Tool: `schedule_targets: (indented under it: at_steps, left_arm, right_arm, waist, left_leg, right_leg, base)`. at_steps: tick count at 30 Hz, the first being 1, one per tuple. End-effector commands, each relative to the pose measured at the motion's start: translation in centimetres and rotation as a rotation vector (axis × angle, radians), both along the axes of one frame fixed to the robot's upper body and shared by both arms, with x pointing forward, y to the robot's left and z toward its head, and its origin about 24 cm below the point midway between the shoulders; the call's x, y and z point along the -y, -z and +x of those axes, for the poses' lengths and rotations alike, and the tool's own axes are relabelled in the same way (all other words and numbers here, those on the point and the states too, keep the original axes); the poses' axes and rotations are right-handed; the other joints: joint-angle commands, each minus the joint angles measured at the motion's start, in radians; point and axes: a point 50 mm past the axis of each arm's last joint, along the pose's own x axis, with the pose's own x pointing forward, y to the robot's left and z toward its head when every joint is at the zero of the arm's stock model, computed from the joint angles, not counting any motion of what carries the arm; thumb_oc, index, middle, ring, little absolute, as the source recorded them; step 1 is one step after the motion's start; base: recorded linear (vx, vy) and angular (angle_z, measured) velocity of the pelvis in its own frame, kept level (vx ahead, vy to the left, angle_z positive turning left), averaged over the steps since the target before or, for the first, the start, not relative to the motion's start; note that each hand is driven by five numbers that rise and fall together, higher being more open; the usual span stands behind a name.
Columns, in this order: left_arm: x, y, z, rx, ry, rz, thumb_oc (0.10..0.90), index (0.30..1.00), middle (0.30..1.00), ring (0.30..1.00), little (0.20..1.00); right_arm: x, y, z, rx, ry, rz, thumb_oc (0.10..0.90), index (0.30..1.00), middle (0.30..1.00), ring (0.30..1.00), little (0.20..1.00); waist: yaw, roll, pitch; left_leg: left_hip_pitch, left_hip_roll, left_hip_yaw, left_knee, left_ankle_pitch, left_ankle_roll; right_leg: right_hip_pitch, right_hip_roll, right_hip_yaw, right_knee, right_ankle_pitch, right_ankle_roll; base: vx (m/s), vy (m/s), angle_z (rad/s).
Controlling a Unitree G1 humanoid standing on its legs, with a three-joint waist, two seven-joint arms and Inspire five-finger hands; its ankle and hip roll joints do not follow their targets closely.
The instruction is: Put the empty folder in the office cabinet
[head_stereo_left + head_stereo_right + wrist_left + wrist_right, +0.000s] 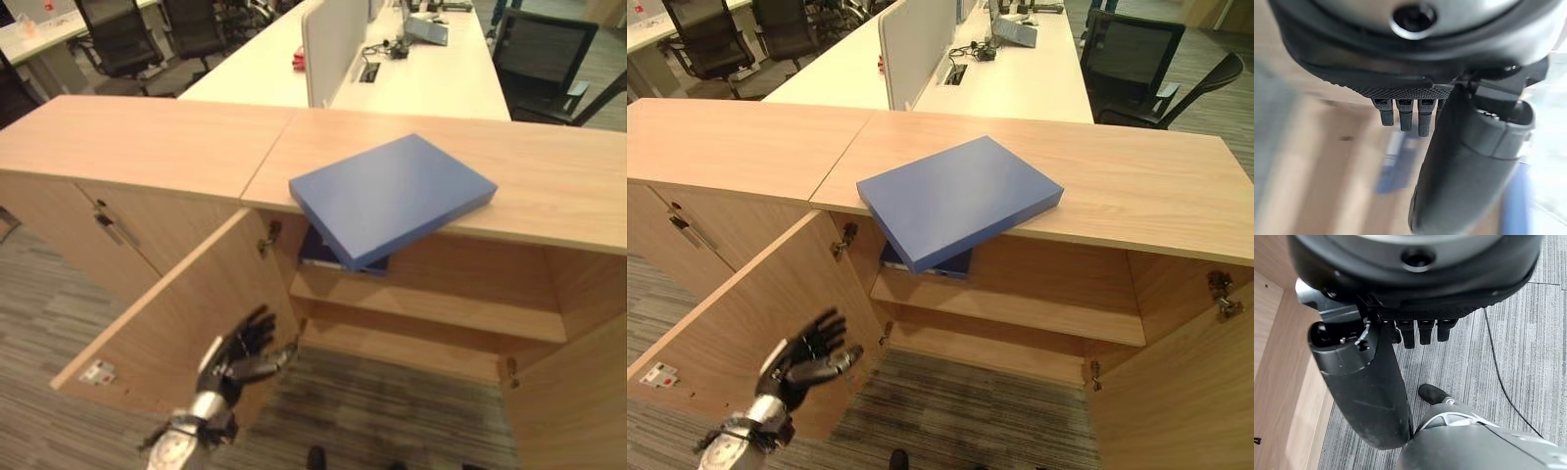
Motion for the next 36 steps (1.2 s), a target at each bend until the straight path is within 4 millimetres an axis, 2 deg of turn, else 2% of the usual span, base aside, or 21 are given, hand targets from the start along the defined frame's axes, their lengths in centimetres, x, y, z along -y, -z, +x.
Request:
schedule_targets:
  at_steps: [1, 3, 5, 6, 7, 10, 14, 15, 17, 18, 21, 23, 27, 32, 36]
  left_arm:
    - [-0.2, -5.9, 1.0, 0.327, -0.029, 0.078, 0.8, 0.9, 0.9, 0.9, 0.9]
    - [-0.4, -7.0, 1.1, 0.386, -0.062, 0.114, 0.8, 0.9, 0.9, 0.9, 0.9]
    - [-0.8, -9.0, 1.1, 0.49, -0.133, 0.214, 0.8, 0.9, 0.9, 0.9, 0.9]
    - [-0.8, -9.0, 1.1, 0.49, -0.135, 0.217, 0.8, 0.9, 0.9, 0.9, 0.9]
    - [-1.3, -10.3, 1.0, 0.56, -0.196, 0.338, 0.8, 0.9, 0.9, 0.9, 0.9]
    - [-1.8, -12.0, 0.8, 0.662, -0.295, 0.498, 0.8, 0.9, 0.9, 0.9, 0.9]
    - [-2.0, -13.5, 0.7, 0.762, -0.397, 0.605, 0.8, 0.9, 0.9, 0.9, 0.9]
    - [-1.9, -14.4, 0.8, 0.823, -0.425, 0.68, 0.8, 0.9, 0.9, 0.9, 0.9]
    - [-1.8, -14.8, 1.0, 0.852, -0.436, 0.729, 0.8, 0.9, 0.9, 0.9, 0.9]
    - [-1.4, -15.6, 1.5, 0.912, -0.426, 0.836, 0.8, 0.9, 0.9, 0.9, 0.9]
    - [-0.2, -17.2, 2.2, 1.037, -0.345, 1.015, 0.8, 0.9, 0.9, 0.9, 0.9]
    - [0.4, -17.7, 2.4, 1.09, -0.309, 1.073, 0.8, 0.9, 0.9, 0.9, 0.9]
    - [2.1, -19.5, 2.9, 1.278, -0.179, 1.337, 0.8, 0.9, 0.9, 0.9, 0.9]
    - [2.3, -20.0, 3.4, 1.322, -0.119, 1.474, 0.8, 0.9, 0.9, 0.9, 0.9]
    - [2.3, -19.7, 3.6, 1.313, -0.084, 1.508, 0.8, 0.9, 0.9, 0.9, 0.9]
  right_arm:
    - [-1.3, 0.3, 0.2, -0.032, -0.095, 0.024, 0.8, 0.9, 0.9, 0.9, 0.9]
    - [-1.6, 0.5, -0.2, -0.044, -0.096, 0.036, 0.8, 0.9, 0.9, 0.9, 0.9]
    - [-2.3, 0.6, -0.4, -0.046, -0.093, 0.054, 0.8, 0.9, 0.9, 0.9, 0.9]
    - [-2.4, 0.6, -0.3, -0.046, -0.093, 0.054, 0.8, 0.9, 0.9, 0.9, 0.9]
    - [-2.8, 0.7, -0.3, -0.037, -0.092, 0.062, 0.8, 0.9, 0.9, 0.9, 0.9]
    - [-3.4, 0.8, -0.4, -0.03, -0.089, 0.066, 0.8, 0.9, 0.9, 0.9, 0.9]
    - [-4.1, 0.9, -0.2, -0.018, -0.092, 0.071, 0.8, 0.9, 0.9, 0.9, 0.9]
    - [-4.2, 0.9, -0.1, -0.015, -0.103, 0.067, 0.8, 0.9, 0.9, 0.9, 0.9]
    - [-4.4, 0.9, 0.0, -0.012, -0.107, 0.065, 0.8, 0.9, 0.9, 0.9, 0.9]
    - [-4.6, 0.8, 0.4, -0.006, -0.124, 0.058, 0.8, 0.9, 0.9, 0.9, 0.9]
    - [-4.9, 0.7, 1.2, 0.007, -0.161, 0.048, 0.8, 0.9, 0.9, 0.9, 0.9]
    - [-5.0, 0.7, 1.4, 0.011, -0.173, 0.046, 0.8, 0.9, 0.9, 0.9, 0.9]
    - [-4.6, 0.6, 1.6, 0.017, -0.154, 0.037, 0.8, 0.9, 0.9, 0.9, 0.9]
    - [-4.2, 0.7, 1.2, 0.004, -0.158, 0.027, 0.8, 0.9, 0.9, 0.9, 0.9]
    - [-3.9, 0.7, 1.1, 0.0, -0.15, 0.021, 0.8, 0.9, 0.9, 0.9, 0.9]
  waist:
    - [0.007, -0.058, 0.008]
    - [0.009, -0.061, 0.004]
    - [0.012, -0.067, 0.002]
    - [0.011, -0.068, 0.002]
    - [0.014, -0.072, 0.0]
    - [0.019, -0.077, -0.003]
    - [0.019, -0.085, -0.005]
    - [0.017, -0.086, -0.01]
    - [0.018, -0.088, -0.011]
    - [0.015, -0.088, -0.017]
    - [0.011, -0.084, -0.028]
    - [0.01, -0.082, -0.03]
    - [-0.016, -0.067, -0.053]
    - [-0.03, -0.06, -0.066]
    - [-0.034, -0.06, -0.072]
  left_leg:
    - [0.039, -0.006, -0.008, -0.012, -0.07, -0.04]
    - [0.043, -0.006, -0.008, -0.012, -0.074, -0.041]
    - [0.048, -0.006, -0.01, -0.012, -0.077, -0.043]
    - [0.049, -0.006, -0.01, -0.012, -0.077, -0.043]
    - [0.053, -0.007, -0.011, -0.012, -0.08, -0.044]
    - [0.057, -0.007, -0.011, -0.012, -0.083, -0.047]
    - [0.06, -0.006, -0.009, -0.012, -0.083, -0.05]
    - [0.063, -0.005, -0.008, -0.012, -0.084, -0.051]
    - [0.064, -0.004, -0.008, -0.012, -0.084, -0.052]
    - [0.067, -0.004, -0.005, -0.012, -0.085, -0.053]
    - [0.071, -0.003, -0.001, -0.012, -0.086, -0.056]
    - [0.074, -0.003, 0.0, -0.012, -0.086, -0.056]
    - [0.089, -0.005, 0.007, -0.012, -0.094, -0.055]
    - [0.098, -0.006, 0.014, -0.012, -0.099, -0.053]
    - [0.102, -0.009, 0.016, -0.012, -0.1, -0.051]
  right_leg:
    - [0.047, -0.036, 0.016, -0.085, 0.061, 0.061]
    - [0.054, -0.036, 0.016, -0.086, 0.058, 0.06]
    - [0.064, -0.035, 0.015, -0.086, 0.053, 0.059]
    - [0.064, -0.035, 0.015, -0.086, 0.053, 0.059]
    - [0.068, -0.033, 0.015, -0.086, 0.05, 0.059]
    - [0.072, -0.031, 0.012, -0.086, 0.048, 0.059]
    - [0.075, -0.029, 0.012, -0.086, 0.047, 0.059]
    - [0.078, -0.03, 0.012, -0.086, 0.046, 0.06]
    - [0.08, -0.03, 0.012, -0.086, 0.046, 0.061]
    - [0.081, -0.029, 0.013, -0.086, 0.046, 0.062]
    - [0.082, -0.027, 0.014, -0.086, 0.047, 0.064]
    - [0.085, -0.027, 0.016, -0.086, 0.046, 0.064]
    - [0.086, -0.026, 0.029, -0.086, 0.051, 0.067]
    - [0.087, -0.024, 0.037, -0.086, 0.053, 0.067]
    - [0.088, -0.022, 0.041, -0.086, 0.054, 0.067]
  base:
    - [0.0, 0.0, 0.0]
    - [0.01, -0.01, 0.02]
    - [0.0, 0.0, 0.0]
    - [0.0, 0.0, 0.0]
    - [0.0, 0.0, 0.0]
    - [0.0, 0.0, 0.0]
    - [0.0, 0.0, 0.0]
    - [0.0, 0.0, 0.0]
    - [0.0, 0.0, 0.0]
    - [0.0, 0.0, 0.0]
    - [0.01, 0.005, 0.0]
    - [0.0, 0.0, 0.0]
    - [0.03, 0.032, -0.05]
    - [0.02, 0.023, -0.11]
    - [0.01, 0.008, -0.04]
